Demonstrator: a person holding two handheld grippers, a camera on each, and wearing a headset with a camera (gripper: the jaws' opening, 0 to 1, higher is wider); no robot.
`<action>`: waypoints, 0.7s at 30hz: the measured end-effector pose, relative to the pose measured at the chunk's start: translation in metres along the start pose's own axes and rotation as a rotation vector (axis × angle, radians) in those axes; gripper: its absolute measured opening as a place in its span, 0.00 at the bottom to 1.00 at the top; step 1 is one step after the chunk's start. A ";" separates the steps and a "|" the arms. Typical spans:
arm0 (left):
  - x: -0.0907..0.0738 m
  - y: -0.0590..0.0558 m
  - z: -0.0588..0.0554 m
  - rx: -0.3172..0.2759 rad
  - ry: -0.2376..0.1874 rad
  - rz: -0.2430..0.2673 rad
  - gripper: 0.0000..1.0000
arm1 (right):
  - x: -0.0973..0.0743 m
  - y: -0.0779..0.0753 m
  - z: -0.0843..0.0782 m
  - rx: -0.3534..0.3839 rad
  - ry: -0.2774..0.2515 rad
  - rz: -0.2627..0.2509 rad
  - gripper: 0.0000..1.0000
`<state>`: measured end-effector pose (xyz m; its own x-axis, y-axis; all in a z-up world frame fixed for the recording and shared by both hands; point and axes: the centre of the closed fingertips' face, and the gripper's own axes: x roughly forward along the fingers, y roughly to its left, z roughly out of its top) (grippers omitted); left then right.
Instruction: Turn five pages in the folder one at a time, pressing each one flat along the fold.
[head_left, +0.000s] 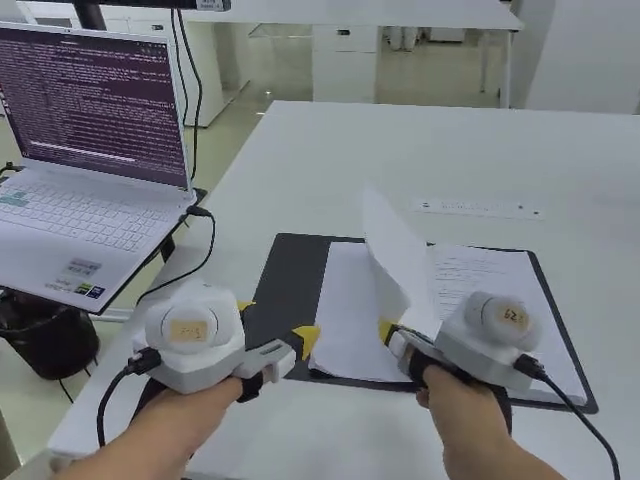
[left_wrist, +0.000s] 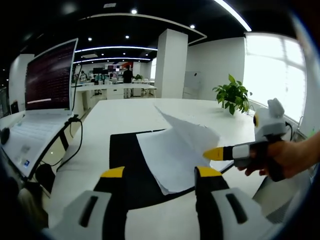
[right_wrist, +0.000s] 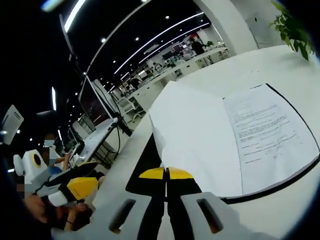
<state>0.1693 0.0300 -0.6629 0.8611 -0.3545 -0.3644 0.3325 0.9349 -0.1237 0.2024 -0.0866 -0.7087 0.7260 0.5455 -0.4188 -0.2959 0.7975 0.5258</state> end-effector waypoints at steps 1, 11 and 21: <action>-0.002 0.003 -0.002 -0.003 0.003 0.007 0.53 | 0.003 0.000 -0.002 -0.008 0.007 0.000 0.00; -0.007 0.018 -0.013 -0.042 0.013 0.039 0.52 | 0.028 -0.009 -0.036 -0.148 0.113 -0.041 0.00; -0.006 0.026 -0.022 -0.074 0.032 0.057 0.52 | 0.045 -0.015 -0.060 -0.214 0.197 -0.059 0.00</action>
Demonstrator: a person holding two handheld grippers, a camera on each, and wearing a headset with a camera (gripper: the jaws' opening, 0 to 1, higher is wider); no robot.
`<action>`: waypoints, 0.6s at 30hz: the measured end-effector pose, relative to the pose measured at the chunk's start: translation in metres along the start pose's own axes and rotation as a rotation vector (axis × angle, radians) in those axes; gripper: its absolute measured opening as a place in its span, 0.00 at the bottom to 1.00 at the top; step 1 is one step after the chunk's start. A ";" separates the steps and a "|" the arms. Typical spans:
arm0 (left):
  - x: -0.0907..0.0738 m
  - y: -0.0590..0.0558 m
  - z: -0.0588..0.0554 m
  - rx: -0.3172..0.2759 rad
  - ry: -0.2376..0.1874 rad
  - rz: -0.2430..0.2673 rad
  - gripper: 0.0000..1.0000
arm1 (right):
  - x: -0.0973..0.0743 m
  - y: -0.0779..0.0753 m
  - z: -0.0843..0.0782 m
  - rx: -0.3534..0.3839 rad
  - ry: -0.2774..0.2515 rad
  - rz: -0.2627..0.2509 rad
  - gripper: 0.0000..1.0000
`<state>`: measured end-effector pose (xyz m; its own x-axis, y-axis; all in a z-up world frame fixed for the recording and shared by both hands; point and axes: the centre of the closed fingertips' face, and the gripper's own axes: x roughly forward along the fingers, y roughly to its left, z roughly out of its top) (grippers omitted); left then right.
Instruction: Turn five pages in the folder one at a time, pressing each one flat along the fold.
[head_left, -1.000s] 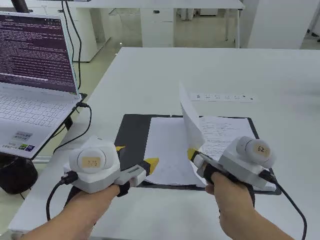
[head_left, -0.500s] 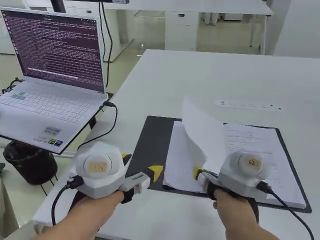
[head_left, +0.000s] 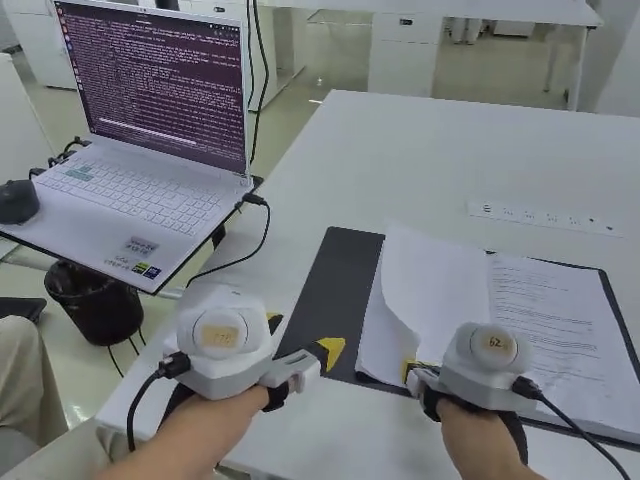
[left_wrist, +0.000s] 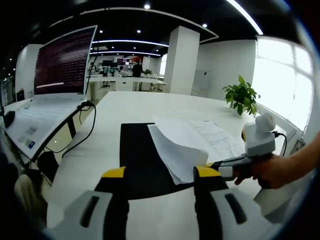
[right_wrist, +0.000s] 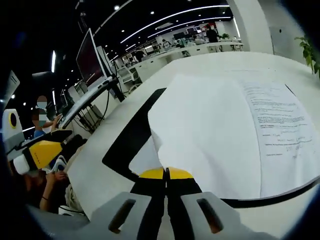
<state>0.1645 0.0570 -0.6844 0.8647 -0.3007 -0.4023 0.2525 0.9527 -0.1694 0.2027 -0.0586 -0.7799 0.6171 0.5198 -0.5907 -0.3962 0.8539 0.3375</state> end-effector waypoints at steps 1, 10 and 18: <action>0.000 0.000 -0.001 -0.003 0.001 0.001 0.51 | 0.001 -0.001 -0.004 -0.017 0.012 -0.001 0.00; 0.004 0.001 -0.009 -0.023 0.019 0.010 0.51 | 0.010 -0.003 -0.007 -0.018 -0.004 -0.004 0.00; 0.009 -0.001 -0.014 -0.019 0.038 0.012 0.50 | 0.008 0.006 -0.005 0.015 -0.040 0.055 0.08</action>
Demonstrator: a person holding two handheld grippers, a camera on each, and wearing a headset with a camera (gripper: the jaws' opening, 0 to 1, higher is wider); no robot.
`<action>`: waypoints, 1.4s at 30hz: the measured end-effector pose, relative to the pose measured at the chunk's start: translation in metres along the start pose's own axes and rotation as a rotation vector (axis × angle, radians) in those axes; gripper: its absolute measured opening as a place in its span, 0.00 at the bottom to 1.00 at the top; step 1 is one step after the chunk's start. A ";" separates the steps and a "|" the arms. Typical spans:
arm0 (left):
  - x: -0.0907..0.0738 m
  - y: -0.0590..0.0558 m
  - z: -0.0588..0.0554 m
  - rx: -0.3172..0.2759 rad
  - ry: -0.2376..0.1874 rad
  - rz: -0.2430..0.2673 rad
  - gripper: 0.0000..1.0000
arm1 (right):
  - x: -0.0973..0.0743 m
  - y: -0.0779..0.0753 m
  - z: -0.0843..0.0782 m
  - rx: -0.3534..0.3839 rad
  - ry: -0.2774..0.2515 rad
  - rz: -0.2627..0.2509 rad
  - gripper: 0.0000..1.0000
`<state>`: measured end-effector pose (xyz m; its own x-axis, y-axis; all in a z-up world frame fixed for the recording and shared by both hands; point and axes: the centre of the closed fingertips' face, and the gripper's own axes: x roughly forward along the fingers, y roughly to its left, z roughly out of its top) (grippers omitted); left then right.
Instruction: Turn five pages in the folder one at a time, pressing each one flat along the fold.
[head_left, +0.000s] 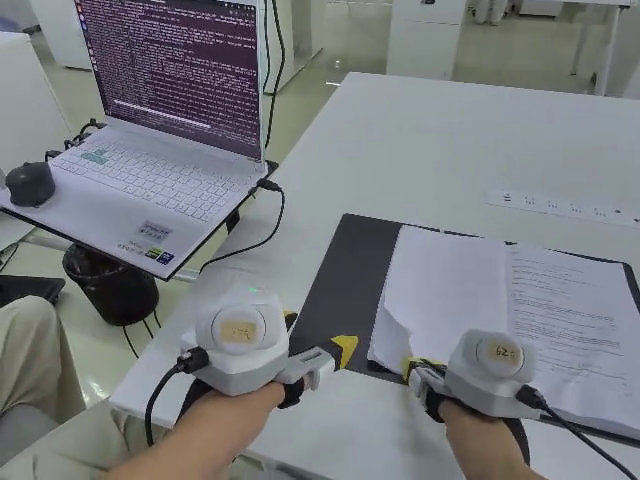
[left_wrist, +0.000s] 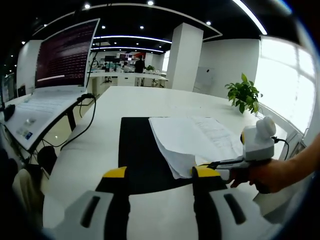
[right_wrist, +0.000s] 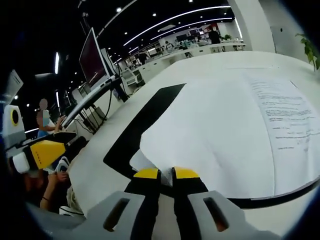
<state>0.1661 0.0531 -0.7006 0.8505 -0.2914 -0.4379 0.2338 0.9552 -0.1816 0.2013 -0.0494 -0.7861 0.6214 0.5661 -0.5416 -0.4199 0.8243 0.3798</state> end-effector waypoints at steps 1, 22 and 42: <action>0.001 -0.001 -0.001 0.001 0.003 -0.002 0.50 | 0.000 0.002 -0.001 0.002 0.001 0.015 0.11; 0.085 -0.068 -0.037 0.254 0.136 -0.142 0.37 | -0.065 -0.065 0.038 0.099 -0.195 -0.014 0.14; 0.097 -0.060 -0.063 0.197 0.097 -0.051 0.32 | -0.042 -0.118 0.071 0.145 -0.204 -0.015 0.00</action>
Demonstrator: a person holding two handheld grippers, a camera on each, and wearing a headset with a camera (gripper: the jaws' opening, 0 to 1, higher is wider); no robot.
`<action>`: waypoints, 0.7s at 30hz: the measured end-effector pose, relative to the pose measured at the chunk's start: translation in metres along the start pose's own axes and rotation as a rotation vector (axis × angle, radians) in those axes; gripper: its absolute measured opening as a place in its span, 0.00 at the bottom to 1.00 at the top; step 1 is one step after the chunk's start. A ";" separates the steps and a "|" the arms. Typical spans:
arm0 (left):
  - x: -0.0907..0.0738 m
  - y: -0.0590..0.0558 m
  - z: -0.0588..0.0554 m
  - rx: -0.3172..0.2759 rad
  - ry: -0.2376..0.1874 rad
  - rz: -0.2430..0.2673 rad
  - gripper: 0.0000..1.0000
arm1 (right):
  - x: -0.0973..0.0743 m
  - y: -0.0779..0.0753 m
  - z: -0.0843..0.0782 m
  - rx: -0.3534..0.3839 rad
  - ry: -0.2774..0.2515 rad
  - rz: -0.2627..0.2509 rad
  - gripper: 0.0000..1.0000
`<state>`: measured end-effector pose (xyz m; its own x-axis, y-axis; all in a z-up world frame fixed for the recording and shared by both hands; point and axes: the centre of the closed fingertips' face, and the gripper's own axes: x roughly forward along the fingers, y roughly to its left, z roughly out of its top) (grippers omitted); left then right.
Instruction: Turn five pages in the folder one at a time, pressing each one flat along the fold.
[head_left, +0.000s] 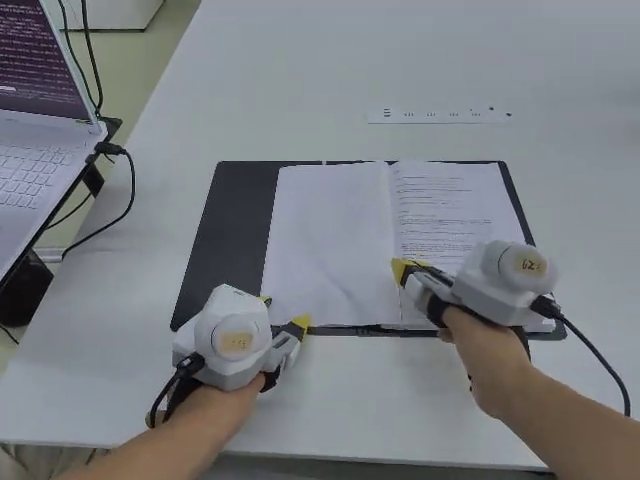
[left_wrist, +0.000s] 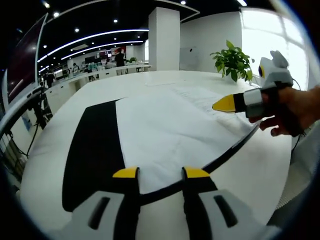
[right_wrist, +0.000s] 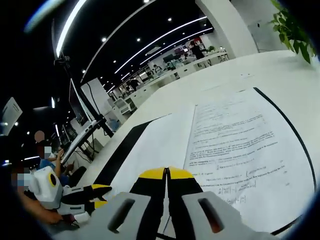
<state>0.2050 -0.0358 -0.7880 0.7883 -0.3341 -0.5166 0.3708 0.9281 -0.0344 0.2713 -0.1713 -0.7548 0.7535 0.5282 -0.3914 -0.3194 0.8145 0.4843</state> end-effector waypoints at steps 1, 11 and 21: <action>0.001 0.000 0.000 0.001 -0.001 0.000 0.32 | 0.006 -0.002 0.005 0.003 0.001 0.002 0.00; 0.002 0.001 -0.001 -0.004 -0.009 0.013 0.32 | 0.043 -0.020 0.033 0.144 -0.015 -0.032 0.00; 0.004 0.002 -0.002 -0.011 -0.018 0.020 0.32 | 0.067 -0.021 0.035 0.171 0.007 -0.038 0.00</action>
<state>0.2083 -0.0352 -0.7918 0.8041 -0.3181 -0.5023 0.3493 0.9364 -0.0340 0.3489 -0.1614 -0.7639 0.7589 0.5000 -0.4171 -0.1878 0.7814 0.5950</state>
